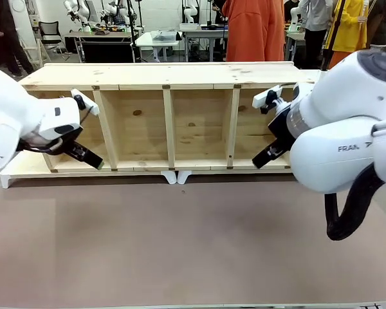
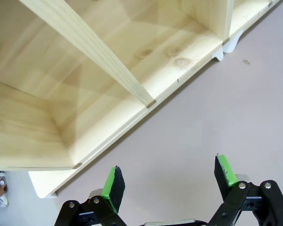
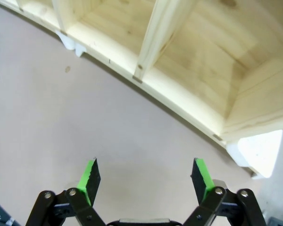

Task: Perform cable management.
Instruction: When the cord part of the Power Cable appears at the lower middle area of the table and stops, grasp the cord part of the Power Cable.

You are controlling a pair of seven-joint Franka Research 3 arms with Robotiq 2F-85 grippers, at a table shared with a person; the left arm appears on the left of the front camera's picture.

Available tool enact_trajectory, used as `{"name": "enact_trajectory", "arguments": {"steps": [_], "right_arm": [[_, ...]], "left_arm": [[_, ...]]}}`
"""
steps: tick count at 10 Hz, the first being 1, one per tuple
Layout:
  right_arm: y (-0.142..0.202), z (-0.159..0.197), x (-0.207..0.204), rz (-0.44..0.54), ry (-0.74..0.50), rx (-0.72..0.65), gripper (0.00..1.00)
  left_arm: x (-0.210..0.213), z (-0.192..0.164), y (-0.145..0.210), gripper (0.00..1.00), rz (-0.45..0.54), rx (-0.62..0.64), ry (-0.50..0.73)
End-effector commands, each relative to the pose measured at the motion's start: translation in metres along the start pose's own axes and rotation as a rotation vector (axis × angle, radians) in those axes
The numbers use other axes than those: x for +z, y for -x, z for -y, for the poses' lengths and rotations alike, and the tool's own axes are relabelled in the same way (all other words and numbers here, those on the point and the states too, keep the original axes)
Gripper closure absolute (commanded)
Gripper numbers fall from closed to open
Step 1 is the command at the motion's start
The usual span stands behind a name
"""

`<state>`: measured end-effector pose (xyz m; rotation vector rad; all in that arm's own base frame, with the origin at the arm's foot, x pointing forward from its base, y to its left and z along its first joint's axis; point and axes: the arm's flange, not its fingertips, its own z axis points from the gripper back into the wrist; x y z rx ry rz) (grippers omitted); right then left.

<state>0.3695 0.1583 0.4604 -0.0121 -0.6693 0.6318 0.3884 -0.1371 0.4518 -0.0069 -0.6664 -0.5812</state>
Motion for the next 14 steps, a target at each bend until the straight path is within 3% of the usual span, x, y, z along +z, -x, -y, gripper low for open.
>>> {"name": "enact_trajectory", "arguments": {"steps": [1,7,11,12,13,14], "right_arm": [[0.044,-0.013,0.037,0.013,0.056,-0.023,0.00],[0.084,-0.015,0.118,0.122,0.192,-0.109,0.00],[0.093,-0.011,0.115,0.113,0.210,-0.171,0.00],[0.092,-0.013,0.113,0.087,0.228,-0.188,0.00],[0.001,0.015,0.153,0.123,0.185,-0.145,0.00],[0.001,0.015,0.153,0.123,0.185,-0.145,0.00]], "left_arm": [[0.051,0.020,0.079,0.00,0.011,0.010,-0.077],[0.126,0.026,0.142,0.00,0.129,0.078,-0.234],[0.115,0.003,0.164,0.00,0.115,0.239,-0.250],[0.178,-0.033,0.004,0.00,0.122,0.151,-0.220],[0.178,-0.033,0.004,0.00,0.122,0.151,-0.220],[0.178,-0.033,0.004,0.00,0.122,0.151,-0.220]]}}
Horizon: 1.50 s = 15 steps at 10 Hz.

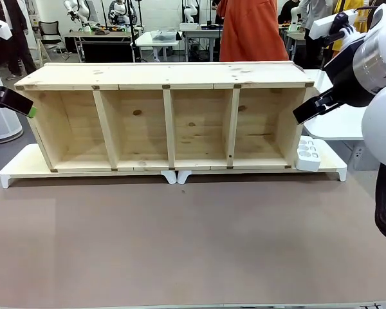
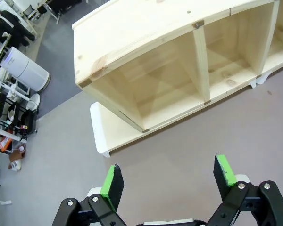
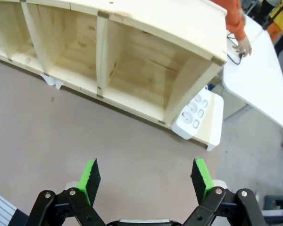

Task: Perform cable management.
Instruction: When the cord part of the Power Cable appears at the lower middle area of the table and stops, grasp the cord part of the Power Cable.

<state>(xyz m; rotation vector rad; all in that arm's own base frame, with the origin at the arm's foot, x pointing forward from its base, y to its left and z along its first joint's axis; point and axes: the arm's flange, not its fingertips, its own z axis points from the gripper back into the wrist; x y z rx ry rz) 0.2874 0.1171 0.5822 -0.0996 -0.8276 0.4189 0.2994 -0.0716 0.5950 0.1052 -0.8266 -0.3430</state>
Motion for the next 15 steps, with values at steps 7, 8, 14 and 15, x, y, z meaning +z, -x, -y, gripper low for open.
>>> {"name": "enact_trajectory", "arguments": {"steps": [7,8,14,15], "right_arm": [[-0.0012,0.0010,0.0010,0.012,-0.005,0.010,0.00],[-0.0012,0.0010,0.0010,0.012,-0.005,0.010,0.00],[-0.0012,0.0010,0.0010,0.012,-0.005,0.010,0.00],[-0.0012,0.0010,0.0010,0.012,-0.005,0.010,0.00]], "left_arm": [[0.0006,0.0020,-0.0017,0.00,0.012,-0.020,-0.001],[0.0006,0.0020,-0.0017,0.00,0.012,-0.020,-0.001],[0.0006,0.0020,-0.0017,0.00,0.012,-0.020,-0.001],[0.0006,0.0020,-0.0017,0.00,0.012,-0.020,-0.001]]}}
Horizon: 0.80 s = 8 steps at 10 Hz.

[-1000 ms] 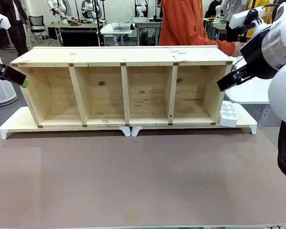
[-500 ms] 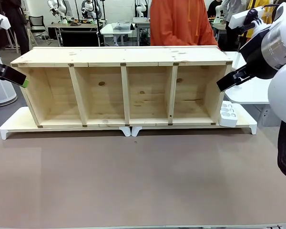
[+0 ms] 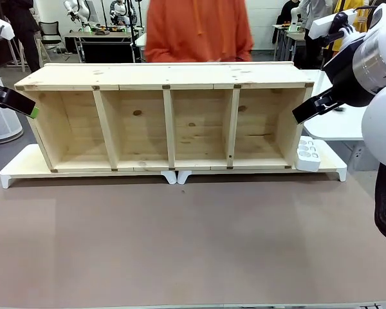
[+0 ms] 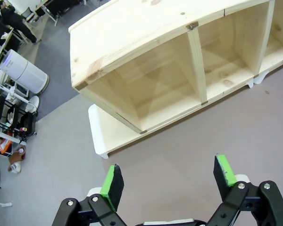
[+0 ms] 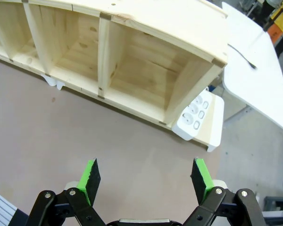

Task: Perform cable management.
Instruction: When the cord part of the Power Cable appears at the lower middle area of the table and stops, grasp the cord part of the Power Cable.

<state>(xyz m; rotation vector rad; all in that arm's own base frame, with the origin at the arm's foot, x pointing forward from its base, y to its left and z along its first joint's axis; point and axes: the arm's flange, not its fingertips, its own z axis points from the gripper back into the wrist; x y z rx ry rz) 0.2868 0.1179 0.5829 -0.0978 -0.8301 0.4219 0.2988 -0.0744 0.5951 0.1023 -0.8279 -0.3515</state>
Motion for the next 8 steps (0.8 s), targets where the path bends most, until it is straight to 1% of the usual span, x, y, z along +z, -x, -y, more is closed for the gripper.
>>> {"name": "enact_trajectory", "arguments": {"steps": [1,8], "right_arm": [[-0.0008,0.0017,0.0001,0.009,-0.003,0.008,0.00],[-0.0008,0.0017,0.0001,0.009,-0.003,0.008,0.00]], "left_arm": [[0.0002,-0.0007,-0.0011,0.00,0.010,-0.014,-0.007],[0.0002,-0.0007,-0.0011,0.00,0.010,-0.014,-0.007]]}}
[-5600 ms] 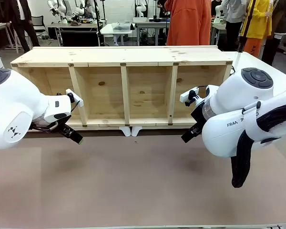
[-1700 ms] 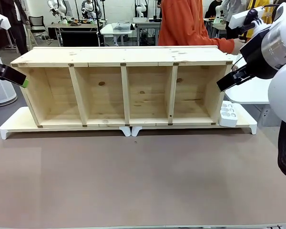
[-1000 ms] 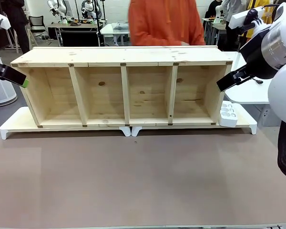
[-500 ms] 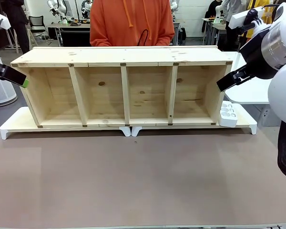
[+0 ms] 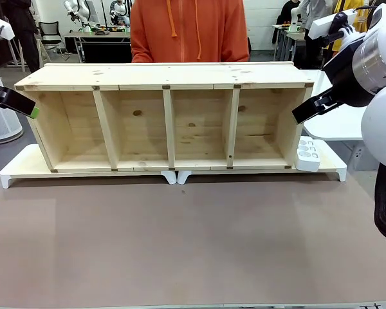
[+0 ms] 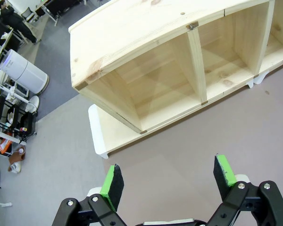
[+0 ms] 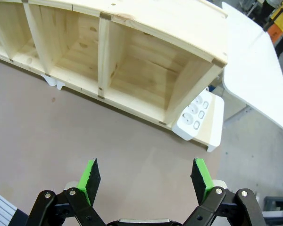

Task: Perform cable management.
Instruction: When the cord part of the Power Cable appears at the lower middle area of the table and stops, grasp the cord part of the Power Cable.

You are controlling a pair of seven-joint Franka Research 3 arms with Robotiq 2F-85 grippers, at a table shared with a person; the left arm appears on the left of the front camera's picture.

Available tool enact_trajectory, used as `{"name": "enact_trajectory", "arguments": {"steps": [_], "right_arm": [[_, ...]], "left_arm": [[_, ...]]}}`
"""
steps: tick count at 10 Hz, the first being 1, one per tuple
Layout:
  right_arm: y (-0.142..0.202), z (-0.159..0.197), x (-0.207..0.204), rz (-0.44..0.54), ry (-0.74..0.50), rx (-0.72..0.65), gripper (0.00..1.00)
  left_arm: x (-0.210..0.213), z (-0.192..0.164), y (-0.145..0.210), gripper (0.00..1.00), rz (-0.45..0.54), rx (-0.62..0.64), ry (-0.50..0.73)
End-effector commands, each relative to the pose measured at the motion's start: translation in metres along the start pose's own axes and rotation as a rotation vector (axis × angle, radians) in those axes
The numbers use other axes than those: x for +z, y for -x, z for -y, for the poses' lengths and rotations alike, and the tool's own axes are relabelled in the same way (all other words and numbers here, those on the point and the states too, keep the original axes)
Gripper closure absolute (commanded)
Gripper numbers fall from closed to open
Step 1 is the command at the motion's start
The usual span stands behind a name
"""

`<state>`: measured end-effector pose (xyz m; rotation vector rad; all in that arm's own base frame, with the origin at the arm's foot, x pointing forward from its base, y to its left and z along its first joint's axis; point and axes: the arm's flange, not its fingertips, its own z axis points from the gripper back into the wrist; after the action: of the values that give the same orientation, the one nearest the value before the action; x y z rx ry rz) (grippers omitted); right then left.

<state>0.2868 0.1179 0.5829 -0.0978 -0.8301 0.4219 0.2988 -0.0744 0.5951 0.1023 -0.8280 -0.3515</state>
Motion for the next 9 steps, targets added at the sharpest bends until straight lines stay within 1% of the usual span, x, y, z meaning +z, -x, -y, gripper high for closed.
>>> {"name": "enact_trajectory", "arguments": {"steps": [1,9], "right_arm": [[-0.0008,0.0017,0.0001,0.009,-0.003,0.008,0.00],[-0.0008,0.0017,0.0001,0.009,-0.003,0.008,0.00]], "left_arm": [[0.0002,-0.0007,-0.0011,0.00,0.010,-0.014,-0.007],[0.0002,-0.0007,-0.0011,0.00,0.010,-0.014,-0.007]]}}
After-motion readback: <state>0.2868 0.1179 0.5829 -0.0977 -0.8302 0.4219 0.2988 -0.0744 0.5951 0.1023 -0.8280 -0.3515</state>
